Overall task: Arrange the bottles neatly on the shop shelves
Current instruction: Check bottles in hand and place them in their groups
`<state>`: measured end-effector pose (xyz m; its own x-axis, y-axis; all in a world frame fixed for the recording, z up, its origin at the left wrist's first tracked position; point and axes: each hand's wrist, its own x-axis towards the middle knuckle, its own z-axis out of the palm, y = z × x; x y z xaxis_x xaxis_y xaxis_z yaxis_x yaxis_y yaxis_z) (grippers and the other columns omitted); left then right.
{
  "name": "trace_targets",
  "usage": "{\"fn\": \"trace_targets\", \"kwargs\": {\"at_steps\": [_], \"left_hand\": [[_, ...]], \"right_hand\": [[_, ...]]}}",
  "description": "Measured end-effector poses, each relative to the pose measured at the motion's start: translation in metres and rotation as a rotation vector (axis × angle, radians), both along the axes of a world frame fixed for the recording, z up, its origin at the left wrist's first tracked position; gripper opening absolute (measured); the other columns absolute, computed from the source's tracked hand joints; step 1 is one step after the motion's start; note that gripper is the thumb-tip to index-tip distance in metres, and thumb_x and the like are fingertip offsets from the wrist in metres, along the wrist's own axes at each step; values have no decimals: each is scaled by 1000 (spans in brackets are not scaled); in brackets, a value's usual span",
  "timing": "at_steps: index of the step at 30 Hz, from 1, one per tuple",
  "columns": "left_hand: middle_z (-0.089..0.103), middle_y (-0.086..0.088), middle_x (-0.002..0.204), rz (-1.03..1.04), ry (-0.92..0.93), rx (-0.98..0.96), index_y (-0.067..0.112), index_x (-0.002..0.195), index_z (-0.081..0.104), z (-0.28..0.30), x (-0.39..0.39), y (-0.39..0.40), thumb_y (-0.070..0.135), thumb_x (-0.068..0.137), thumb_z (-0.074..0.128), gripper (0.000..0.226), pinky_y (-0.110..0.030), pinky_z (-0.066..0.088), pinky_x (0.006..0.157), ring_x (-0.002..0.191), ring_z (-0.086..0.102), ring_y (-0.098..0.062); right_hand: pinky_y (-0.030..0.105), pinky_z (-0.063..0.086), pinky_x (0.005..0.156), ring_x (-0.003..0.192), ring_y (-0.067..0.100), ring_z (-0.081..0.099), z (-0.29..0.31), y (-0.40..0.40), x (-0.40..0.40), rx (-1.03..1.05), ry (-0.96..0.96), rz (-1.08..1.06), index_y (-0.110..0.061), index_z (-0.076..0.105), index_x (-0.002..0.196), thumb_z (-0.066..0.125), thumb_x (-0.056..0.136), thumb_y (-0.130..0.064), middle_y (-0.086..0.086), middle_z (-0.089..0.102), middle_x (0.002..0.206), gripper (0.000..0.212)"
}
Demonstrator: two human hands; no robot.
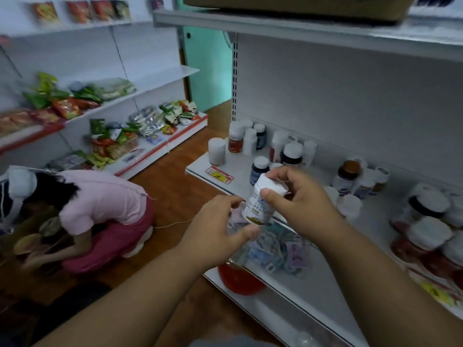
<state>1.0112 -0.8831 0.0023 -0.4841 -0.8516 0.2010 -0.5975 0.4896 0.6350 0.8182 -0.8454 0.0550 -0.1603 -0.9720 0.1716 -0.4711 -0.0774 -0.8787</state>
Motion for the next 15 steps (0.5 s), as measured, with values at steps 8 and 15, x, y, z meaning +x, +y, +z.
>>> {"fn": "trace_targets", "kwargs": {"at_steps": [8, 15], "left_hand": [[53, 9, 125, 1, -27, -20, 27, 134, 45, -19, 6, -102, 68, 80, 56, 69, -37, 47, 94, 114, 48, -9], [57, 4, 123, -23, -70, -79, 21, 134, 50, -17, 19, -181, 59, 81, 64, 67, -22, 42, 86, 110, 51, -9]], "right_hand": [[28, 50, 85, 101, 5, 57, -13, -97, 17, 55, 221, -40, -39, 54, 106, 70, 81, -36, -15, 57, 110, 30], [10, 38, 68, 88, 2, 53, -22, -175, 33, 57, 360, -54, -34, 51, 111, 68, 84, -35, -8, 53, 110, 32]]}}
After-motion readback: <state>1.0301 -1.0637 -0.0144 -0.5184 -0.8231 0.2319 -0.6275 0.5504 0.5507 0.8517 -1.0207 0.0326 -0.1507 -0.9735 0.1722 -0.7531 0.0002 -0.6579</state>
